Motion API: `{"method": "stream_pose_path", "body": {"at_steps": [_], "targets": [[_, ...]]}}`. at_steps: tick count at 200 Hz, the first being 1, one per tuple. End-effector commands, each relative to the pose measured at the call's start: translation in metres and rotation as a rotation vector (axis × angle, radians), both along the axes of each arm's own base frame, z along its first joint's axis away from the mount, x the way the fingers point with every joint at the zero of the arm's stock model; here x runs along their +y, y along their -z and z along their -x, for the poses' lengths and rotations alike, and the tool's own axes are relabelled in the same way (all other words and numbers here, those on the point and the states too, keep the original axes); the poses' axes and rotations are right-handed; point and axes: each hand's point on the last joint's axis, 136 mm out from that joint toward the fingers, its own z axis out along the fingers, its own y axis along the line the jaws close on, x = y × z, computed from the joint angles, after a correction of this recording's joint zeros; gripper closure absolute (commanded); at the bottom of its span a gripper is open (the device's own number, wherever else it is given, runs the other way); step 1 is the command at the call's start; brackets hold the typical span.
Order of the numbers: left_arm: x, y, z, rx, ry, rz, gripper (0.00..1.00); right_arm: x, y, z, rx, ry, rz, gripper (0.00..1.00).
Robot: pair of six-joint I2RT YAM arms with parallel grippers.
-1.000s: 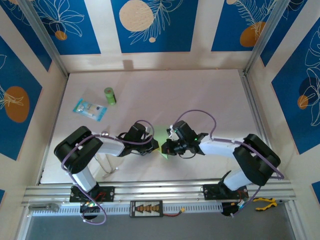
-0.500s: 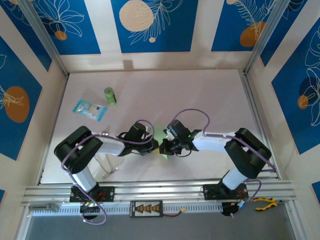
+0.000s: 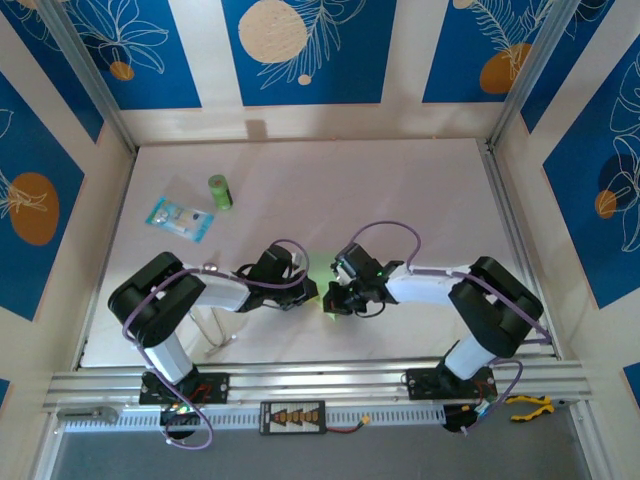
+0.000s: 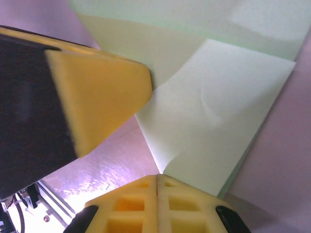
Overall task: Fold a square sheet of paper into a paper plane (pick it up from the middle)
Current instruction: Third fold the triangle at the center of the table.
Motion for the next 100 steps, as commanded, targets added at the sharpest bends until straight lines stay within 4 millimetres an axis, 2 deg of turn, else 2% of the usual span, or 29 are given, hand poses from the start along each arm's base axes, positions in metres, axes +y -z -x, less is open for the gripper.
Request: {"method": "stream_pose_path", "body": {"at_steps": [1,25,57,100], "targets": [[0.005,0.012,0.002,0.013,0.0,-0.054,1.0,0.004,-0.012,0.006,-0.011,-0.024,-0.033,0.95],[0.004,0.011,0.002,0.011,0.003,-0.054,1.0,0.012,-0.013,0.002,-0.017,-0.039,-0.036,0.94],[0.005,0.011,0.002,0.015,0.0,-0.051,1.0,0.012,0.003,-0.004,0.001,-0.03,0.011,0.94],[0.007,0.012,0.003,0.014,0.0,-0.059,1.0,-0.005,0.025,0.012,0.052,-0.022,0.066,0.94]]}}
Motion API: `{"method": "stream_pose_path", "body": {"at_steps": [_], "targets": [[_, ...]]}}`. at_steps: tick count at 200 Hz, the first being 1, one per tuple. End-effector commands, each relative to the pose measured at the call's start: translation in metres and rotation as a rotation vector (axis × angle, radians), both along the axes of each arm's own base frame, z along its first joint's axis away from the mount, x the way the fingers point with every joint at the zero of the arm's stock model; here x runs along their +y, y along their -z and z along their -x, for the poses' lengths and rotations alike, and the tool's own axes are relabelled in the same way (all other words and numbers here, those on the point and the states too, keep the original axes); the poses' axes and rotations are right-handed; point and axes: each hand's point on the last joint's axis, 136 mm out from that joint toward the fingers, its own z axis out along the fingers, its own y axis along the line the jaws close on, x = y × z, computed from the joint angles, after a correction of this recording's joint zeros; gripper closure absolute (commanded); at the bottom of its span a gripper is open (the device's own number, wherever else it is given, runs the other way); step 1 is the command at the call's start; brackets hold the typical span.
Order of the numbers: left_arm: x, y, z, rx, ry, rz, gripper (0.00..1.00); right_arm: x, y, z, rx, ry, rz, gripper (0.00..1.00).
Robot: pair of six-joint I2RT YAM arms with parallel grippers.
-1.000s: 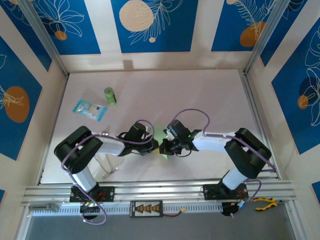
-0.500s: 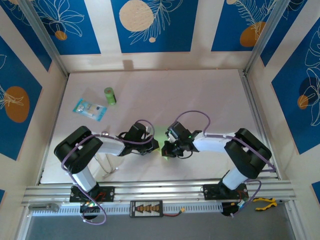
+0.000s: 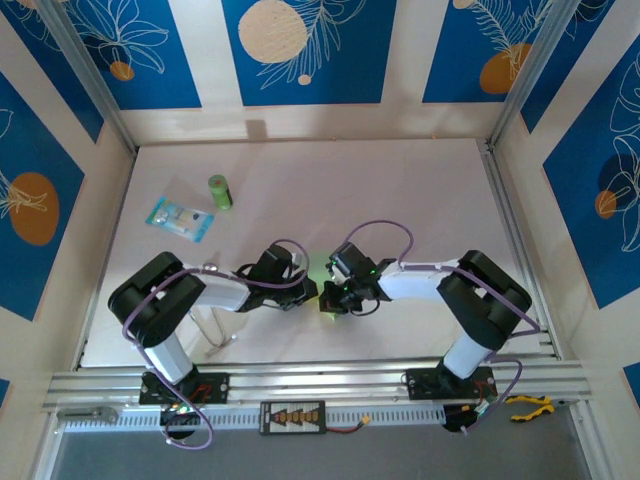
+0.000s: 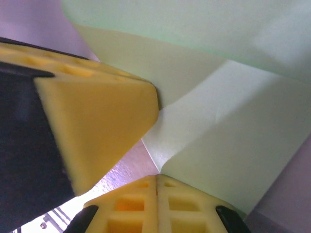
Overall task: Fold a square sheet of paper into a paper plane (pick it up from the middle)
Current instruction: Third fold the triangle at the center of the table.
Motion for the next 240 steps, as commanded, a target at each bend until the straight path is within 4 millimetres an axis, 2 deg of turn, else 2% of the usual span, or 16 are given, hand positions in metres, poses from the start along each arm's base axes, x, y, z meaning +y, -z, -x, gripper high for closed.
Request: {"method": "stream_pose_path", "body": {"at_steps": [1,37,61,81,121,138,170,214,240], "targets": [[0.007,0.011,0.004,0.012,0.001,-0.056,1.0,-0.014,0.015,0.016,0.039,-0.01,0.045,0.94],[0.007,0.011,0.004,0.014,0.003,-0.057,1.0,-0.031,0.024,0.037,0.068,0.004,0.043,0.94],[0.008,0.013,0.004,0.019,0.0,-0.061,1.0,-0.036,0.026,0.048,0.085,-0.005,0.022,0.93],[0.008,0.014,0.004,0.022,-0.004,-0.061,1.0,-0.04,0.025,0.053,0.087,-0.007,0.013,0.93],[0.008,0.014,0.003,0.02,-0.013,-0.057,1.0,-0.063,0.034,0.063,0.08,-0.003,0.086,0.93],[0.008,0.013,0.002,0.019,-0.019,-0.055,1.0,-0.067,0.033,0.065,0.074,-0.008,0.089,0.93],[0.011,0.013,0.001,0.023,-0.051,-0.051,1.0,-0.056,0.006,0.054,-0.002,-0.004,-0.001,0.92],[0.014,0.012,0.002,0.003,-0.159,-0.033,1.0,-0.041,-0.031,0.021,-0.083,0.07,-0.128,0.92],[0.009,0.009,0.005,-0.013,-0.174,-0.034,1.0,-0.023,-0.04,0.008,-0.068,0.066,-0.161,0.91]]}}
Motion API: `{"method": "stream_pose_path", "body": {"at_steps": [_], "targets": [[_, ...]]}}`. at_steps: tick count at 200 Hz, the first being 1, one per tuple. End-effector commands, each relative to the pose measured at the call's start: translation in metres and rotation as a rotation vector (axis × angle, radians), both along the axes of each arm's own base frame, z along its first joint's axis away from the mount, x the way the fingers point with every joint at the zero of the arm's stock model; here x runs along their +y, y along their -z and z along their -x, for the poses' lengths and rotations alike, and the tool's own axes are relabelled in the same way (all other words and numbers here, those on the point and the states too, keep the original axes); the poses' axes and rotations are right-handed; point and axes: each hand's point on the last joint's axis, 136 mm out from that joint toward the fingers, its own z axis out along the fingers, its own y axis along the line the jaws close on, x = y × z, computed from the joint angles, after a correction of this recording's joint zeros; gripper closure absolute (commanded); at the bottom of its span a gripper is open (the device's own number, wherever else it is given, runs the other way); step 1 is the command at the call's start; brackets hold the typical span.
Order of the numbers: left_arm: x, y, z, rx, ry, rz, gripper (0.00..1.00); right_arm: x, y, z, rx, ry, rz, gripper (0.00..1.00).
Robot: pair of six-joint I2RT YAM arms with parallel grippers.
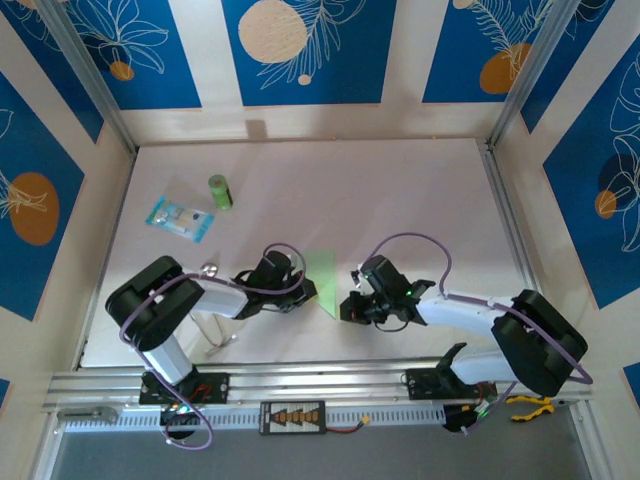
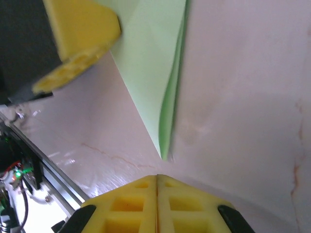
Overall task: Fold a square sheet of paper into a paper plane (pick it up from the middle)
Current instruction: Third fold the triangle at the center of the table.
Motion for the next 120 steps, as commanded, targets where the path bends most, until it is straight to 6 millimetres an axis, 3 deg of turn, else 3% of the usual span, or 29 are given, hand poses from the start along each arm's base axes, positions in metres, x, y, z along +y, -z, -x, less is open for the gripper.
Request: {"method": "stream_pose_path", "body": {"at_steps": [1,56,97,120], "targets": [[0.007,0.009,0.006,0.012,-0.054,-0.043,1.0,0.023,-0.018,-0.014,0.008,-0.011,-0.066,0.91],[0.006,0.006,0.007,0.002,-0.033,-0.059,1.0,0.046,-0.003,-0.04,0.053,0.009,-0.015,0.91],[0.003,0.001,0.004,-0.014,-0.002,-0.07,1.0,0.039,0.024,-0.035,0.12,0.019,0.047,0.93],[-0.002,-0.01,-0.001,-0.053,0.041,-0.052,1.0,0.02,0.043,-0.023,0.157,0.044,0.121,0.94]]}}
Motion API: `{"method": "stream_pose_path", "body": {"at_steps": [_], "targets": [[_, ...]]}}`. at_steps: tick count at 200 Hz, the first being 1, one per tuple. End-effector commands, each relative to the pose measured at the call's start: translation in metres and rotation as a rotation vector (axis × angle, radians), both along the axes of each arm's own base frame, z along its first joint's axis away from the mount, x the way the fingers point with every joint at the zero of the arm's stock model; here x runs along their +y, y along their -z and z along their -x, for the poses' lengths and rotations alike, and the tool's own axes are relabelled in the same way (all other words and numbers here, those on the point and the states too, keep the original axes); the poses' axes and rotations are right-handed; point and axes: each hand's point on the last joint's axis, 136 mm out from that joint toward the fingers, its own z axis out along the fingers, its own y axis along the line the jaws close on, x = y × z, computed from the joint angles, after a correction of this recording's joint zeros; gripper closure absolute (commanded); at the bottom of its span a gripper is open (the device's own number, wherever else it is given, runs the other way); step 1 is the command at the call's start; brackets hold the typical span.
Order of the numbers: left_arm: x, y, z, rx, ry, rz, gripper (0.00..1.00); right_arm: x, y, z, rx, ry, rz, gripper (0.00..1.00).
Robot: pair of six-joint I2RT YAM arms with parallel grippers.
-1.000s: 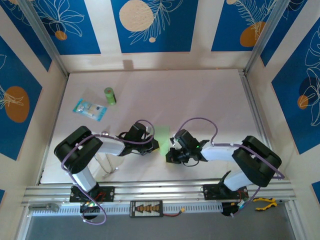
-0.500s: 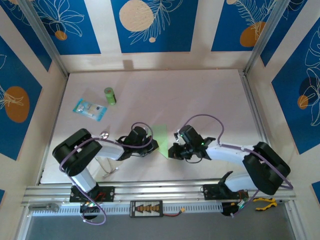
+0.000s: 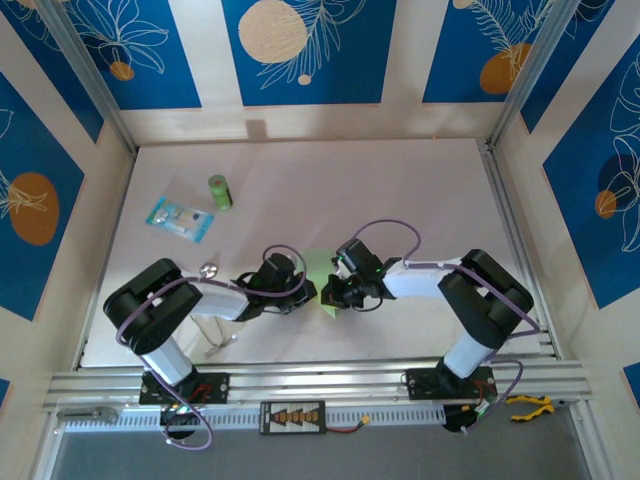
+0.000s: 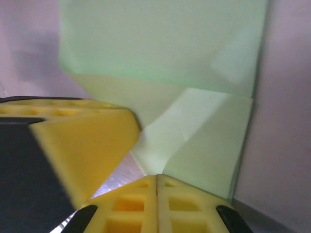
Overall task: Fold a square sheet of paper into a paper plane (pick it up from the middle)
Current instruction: Third fold the triangle at the center of the table.
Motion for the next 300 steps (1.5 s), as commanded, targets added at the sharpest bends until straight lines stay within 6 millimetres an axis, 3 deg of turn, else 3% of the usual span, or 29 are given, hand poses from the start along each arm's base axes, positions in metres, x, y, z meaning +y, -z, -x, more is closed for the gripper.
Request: {"method": "stream_pose_path", "body": {"at_steps": [1,29,53,97,204,229,274,300], "targets": [[-0.003,-0.01,-0.002,-0.035,0.057,-0.012,0.99,-0.021,0.021,0.016,0.068,0.025,0.085,0.94],[-0.011,-0.03,-0.008,-0.104,0.125,0.026,0.94,-0.034,0.031,0.026,0.091,0.031,0.132,0.96],[-0.013,-0.024,-0.002,-0.068,0.196,-0.029,0.94,-0.034,0.031,0.026,0.091,0.034,0.128,0.96],[0.017,0.011,0.0,0.031,0.151,-0.145,0.98,-0.032,0.03,0.022,0.083,0.034,0.126,0.96],[0.077,0.026,-0.037,0.066,0.029,-0.192,0.98,-0.036,0.033,0.027,0.092,0.025,0.144,0.98],[0.076,0.014,-0.04,0.039,0.034,-0.173,0.98,-0.035,0.032,0.027,0.09,0.027,0.137,0.98],[0.073,-0.03,-0.048,-0.075,0.06,-0.153,0.94,-0.034,0.031,0.026,0.09,0.025,0.13,0.98],[0.053,-0.046,-0.041,-0.111,0.119,-0.082,0.93,-0.034,0.031,0.025,0.089,0.027,0.131,0.98]]}}
